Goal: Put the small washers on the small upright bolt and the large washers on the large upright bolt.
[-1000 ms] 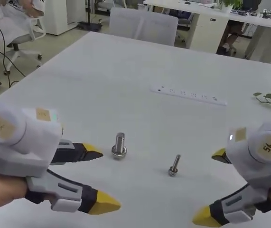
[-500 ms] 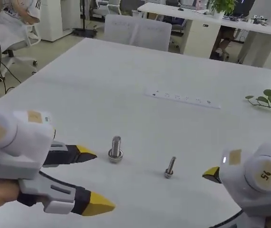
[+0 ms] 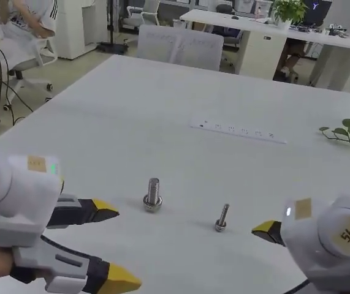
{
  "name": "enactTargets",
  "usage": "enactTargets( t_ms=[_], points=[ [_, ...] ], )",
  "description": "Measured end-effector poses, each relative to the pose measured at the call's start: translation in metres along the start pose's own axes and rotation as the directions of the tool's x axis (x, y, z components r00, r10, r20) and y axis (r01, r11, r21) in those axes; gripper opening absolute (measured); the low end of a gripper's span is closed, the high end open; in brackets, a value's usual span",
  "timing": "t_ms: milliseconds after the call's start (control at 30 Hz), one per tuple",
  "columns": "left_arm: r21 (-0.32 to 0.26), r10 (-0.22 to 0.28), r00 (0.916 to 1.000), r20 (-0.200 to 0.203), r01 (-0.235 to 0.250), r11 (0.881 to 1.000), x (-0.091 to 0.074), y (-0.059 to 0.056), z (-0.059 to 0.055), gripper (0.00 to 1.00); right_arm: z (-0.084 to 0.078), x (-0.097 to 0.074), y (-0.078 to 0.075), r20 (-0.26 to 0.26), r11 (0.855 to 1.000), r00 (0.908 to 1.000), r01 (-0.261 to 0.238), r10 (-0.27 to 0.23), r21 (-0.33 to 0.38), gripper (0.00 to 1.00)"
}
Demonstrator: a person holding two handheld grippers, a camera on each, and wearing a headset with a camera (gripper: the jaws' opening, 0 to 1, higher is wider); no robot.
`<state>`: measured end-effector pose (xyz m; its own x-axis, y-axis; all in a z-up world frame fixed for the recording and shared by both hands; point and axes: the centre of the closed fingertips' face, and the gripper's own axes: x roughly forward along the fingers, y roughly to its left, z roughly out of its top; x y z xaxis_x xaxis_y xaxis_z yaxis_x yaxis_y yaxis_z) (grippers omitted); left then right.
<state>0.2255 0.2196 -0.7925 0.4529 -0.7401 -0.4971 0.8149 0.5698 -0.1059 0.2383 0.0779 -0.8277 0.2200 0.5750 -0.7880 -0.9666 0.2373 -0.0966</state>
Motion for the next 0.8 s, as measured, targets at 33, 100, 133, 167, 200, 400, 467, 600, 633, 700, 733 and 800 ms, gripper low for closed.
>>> enactTargets(
  t_ms=[33, 100, 133, 167, 200, 400, 467, 600, 633, 700, 733, 800],
  points=[
    [-0.003, -0.001, 1.0000, 0.002, 0.001, 1.000, 0.000, -0.001, 0.000, 0.72, 0.001, -0.001, 0.000, 0.010, 1.000, 0.9999, 0.001, -0.002, 0.012, 0.93],
    [-0.009, -0.004, 1.0000, 0.007, 0.004, 1.000, 0.001, -0.003, 0.000, 0.73, 0.007, -0.002, -0.002, 0.063, 0.999, 0.9979, 0.011, -0.013, 0.034, 0.92],
    [-0.017, -0.008, 0.9999, 0.013, 0.008, 1.000, 0.002, -0.004, 0.001, 0.73, 0.007, -0.003, -0.001, 0.079, 0.998, 0.9968, 0.003, -0.008, 0.063, 0.92],
    [-0.022, -0.009, 0.9998, 0.016, 0.010, 1.000, 0.002, -0.004, 0.000, 0.73, 0.009, -0.003, -0.001, 0.095, 0.997, 0.9955, 0.003, -0.010, 0.073, 0.92],
    [-0.024, -0.008, 0.9998, 0.016, 0.009, 1.000, 0.002, -0.004, 0.000, 0.74, 0.012, -0.004, -0.002, 0.120, 0.997, 0.9926, 0.006, -0.015, 0.071, 0.92],
    [-0.060, -0.011, 0.9991, 0.042, 0.013, 0.998, 0.002, -0.003, 0.001, 0.75, 0.012, -0.006, -0.003, 0.195, 0.995, 0.9807, -0.004, -0.015, 0.100, 0.92],
    [-0.061, -0.011, 0.9990, 0.043, 0.013, 0.998, 0.002, -0.004, 0.001, 0.76, 0.014, -0.006, -0.001, 0.215, 0.994, 0.9765, -0.011, -0.013, 0.110, 0.92],
    [-0.063, -0.017, 0.9991, 0.039, 0.020, 0.998, 0.004, -0.005, -0.001, 0.78, 0.016, -0.003, -0.001, 0.249, 0.991, 0.9685, -0.031, -0.003, 0.133, 0.92],
    [-0.064, -0.019, 0.9991, 0.037, 0.022, 0.998, 0.004, -0.005, -0.002, 0.78, 0.016, -0.003, 0.000, 0.252, 0.991, 0.9677, -0.032, -0.002, 0.131, 0.92],
    [-0.068, -0.025, 0.9988, 0.041, 0.028, 0.997, 0.005, -0.006, -0.002, 0.80, 0.016, -0.002, -0.002, 0.265, 0.989, 0.9643, -0.032, -0.007, 0.142, 0.93],
    [-0.068, -0.025, 0.9990, 0.038, 0.027, 0.997, 0.006, -0.005, -0.004, 0.81, 0.015, -0.002, -0.002, 0.268, 0.988, 0.9634, -0.038, -0.004, 0.150, 0.94],
    [-0.075, -0.033, 0.9989, 0.033, 0.036, 0.997, 0.007, -0.005, -0.007, 0.81, 0.016, -0.003, -0.003, 0.272, 0.988, 0.9622, -0.033, -0.009, 0.151, 0.94]
  ],
)
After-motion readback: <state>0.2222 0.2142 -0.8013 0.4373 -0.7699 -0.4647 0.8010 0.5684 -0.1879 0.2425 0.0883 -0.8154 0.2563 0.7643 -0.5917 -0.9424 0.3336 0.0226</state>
